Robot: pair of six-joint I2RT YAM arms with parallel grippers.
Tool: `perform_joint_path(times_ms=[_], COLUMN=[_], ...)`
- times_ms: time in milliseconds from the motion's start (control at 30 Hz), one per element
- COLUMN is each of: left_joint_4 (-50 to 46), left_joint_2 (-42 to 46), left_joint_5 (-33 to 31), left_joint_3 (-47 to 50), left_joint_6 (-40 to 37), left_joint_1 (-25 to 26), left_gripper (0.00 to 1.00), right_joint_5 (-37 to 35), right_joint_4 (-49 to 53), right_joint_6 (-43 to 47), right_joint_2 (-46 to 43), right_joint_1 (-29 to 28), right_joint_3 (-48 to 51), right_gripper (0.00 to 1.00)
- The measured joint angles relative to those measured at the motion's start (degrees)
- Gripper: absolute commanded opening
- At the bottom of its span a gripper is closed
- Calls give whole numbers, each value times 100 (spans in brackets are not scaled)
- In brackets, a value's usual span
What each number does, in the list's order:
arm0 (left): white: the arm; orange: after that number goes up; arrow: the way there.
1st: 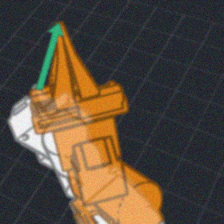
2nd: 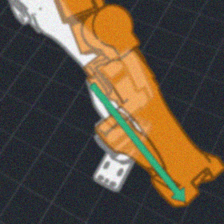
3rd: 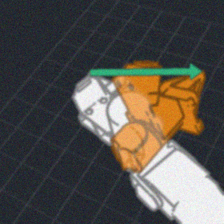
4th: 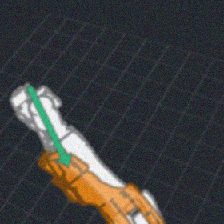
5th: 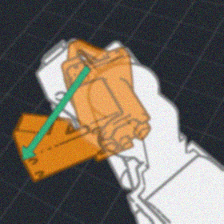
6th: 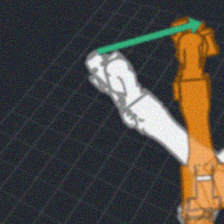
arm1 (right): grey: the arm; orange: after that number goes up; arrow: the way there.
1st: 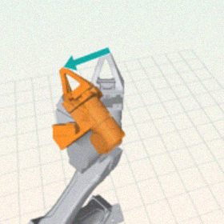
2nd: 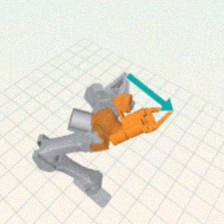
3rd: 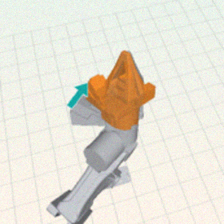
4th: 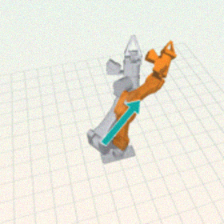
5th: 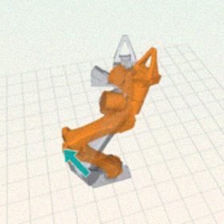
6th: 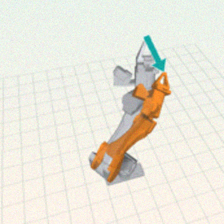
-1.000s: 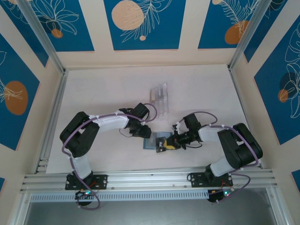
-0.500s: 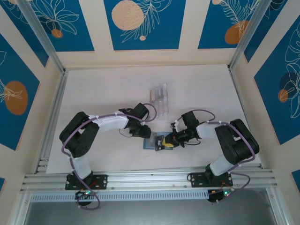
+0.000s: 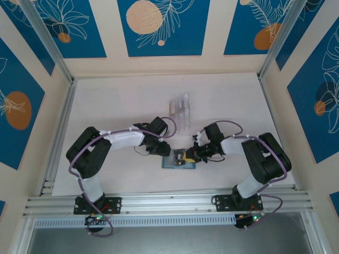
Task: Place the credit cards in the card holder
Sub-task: Insert the credit card into the card slot.
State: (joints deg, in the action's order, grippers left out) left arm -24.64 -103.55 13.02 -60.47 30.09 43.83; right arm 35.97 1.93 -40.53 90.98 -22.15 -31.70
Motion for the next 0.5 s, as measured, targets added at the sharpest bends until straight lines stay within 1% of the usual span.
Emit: perform_joint_path(times_ms=[267, 500], left_joint_4=[92, 120], left_joint_2=[37, 39], left_joint_5=[2, 20], left_joint_3=[72, 85], left_joint_6=[44, 107], left_joint_1=[-2, -11], left_gripper=[40, 40], right_joint_5=[-153, -229], right_joint_4=[-551, -1040], right_joint_6=[-372, -656], right_joint_2=[0, 74], right_joint_1=[-144, -468], right_joint_3=[186, 258], right_gripper=[0, 0])
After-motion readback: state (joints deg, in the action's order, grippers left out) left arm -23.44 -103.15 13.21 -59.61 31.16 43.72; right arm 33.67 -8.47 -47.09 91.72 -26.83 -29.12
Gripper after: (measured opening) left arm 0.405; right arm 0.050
